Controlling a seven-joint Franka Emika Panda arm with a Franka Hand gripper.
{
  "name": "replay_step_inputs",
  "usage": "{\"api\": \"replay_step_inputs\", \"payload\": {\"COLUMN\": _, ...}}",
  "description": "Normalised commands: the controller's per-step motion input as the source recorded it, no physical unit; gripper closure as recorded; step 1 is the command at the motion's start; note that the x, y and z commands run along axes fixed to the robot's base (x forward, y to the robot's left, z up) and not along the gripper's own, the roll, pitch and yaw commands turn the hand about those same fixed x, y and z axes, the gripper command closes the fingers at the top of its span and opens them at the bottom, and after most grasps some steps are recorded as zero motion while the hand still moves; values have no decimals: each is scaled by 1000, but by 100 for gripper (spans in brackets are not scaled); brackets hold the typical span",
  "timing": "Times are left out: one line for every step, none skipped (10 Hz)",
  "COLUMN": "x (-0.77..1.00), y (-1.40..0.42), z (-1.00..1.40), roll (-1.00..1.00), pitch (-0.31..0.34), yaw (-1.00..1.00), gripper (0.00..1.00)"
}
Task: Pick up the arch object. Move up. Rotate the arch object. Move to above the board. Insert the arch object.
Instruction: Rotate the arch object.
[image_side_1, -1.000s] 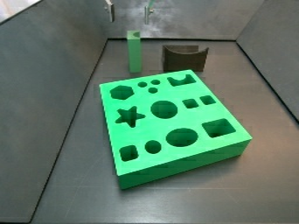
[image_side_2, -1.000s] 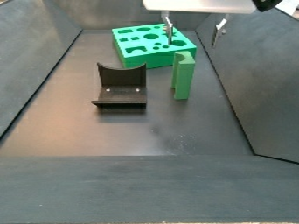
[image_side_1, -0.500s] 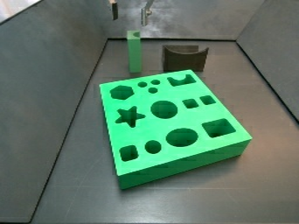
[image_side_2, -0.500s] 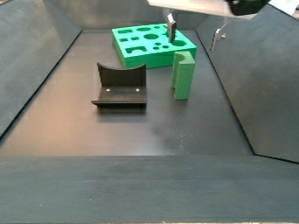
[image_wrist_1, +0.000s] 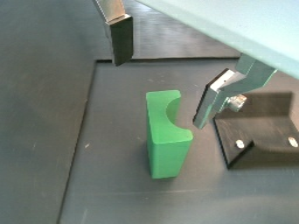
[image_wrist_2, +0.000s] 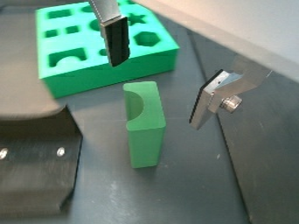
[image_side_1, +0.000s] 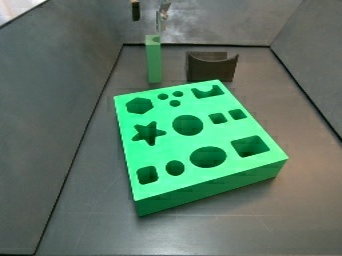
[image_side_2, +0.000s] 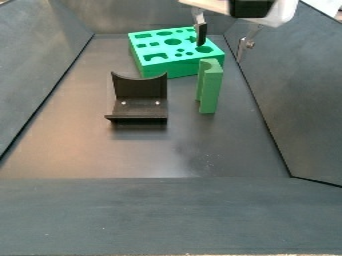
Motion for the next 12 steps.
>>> {"api": "replay_step_inputs", "payload": {"x": 28, "y": 24, "z": -24, "roll": 0, "pitch": 9, "yaw": -1000, "gripper": 0}}
{"api": "replay_step_inputs", "payload": {"x": 28, "y": 24, "z": -24, "roll": 0, "pitch": 10, "yaw": -1000, "gripper": 0}}
{"api": "replay_step_inputs", "payload": {"x": 28, "y": 24, "z": -24, "roll": 0, "pitch": 11, "yaw": -1000, "gripper": 0}}
{"api": "replay_step_inputs", "payload": {"x": 28, "y": 24, "z": -24, "roll": 0, "pitch": 12, "yaw": -1000, "gripper": 0}}
{"api": "replay_step_inputs", "payload": {"x": 28, "y": 24, "z": -24, "roll": 0, "pitch": 14, "yaw": -1000, "gripper": 0}}
{"api": "replay_step_inputs", "payload": {"x": 28, "y": 24, "z": -24, "roll": -1, "pitch": 17, "yaw": -1000, "gripper": 0}}
{"api": "replay_step_inputs", "payload": {"x": 28, "y": 23, "z": -24, "roll": -1, "pitch": 21, "yaw": -1000, "gripper": 0}}
{"api": "replay_step_inputs", "payload": {"x": 28, "y": 23, "z": -24, "roll": -1, "pitch": 25, "yaw": -974, "gripper": 0}}
{"api": "replay_step_inputs", "payload": {"x": 28, "y": 23, "z": -24, "roll": -1, "pitch": 25, "yaw": -800, "gripper": 0}}
{"api": "replay_step_inputs", "payload": {"x": 29, "y": 23, "z": -24, "roll": -1, "pitch": 25, "yaw": -476, "gripper": 0}}
{"api": "replay_step_inputs", "payload": {"x": 29, "y": 23, "z": -24, "roll": -1, "pitch": 25, "yaw": -309, "gripper": 0}}
{"api": "replay_step_inputs", "payload": {"x": 0, "y": 0, "z": -1000, "roll": -1, "pitch": 25, "yaw": -175, "gripper": 0}}
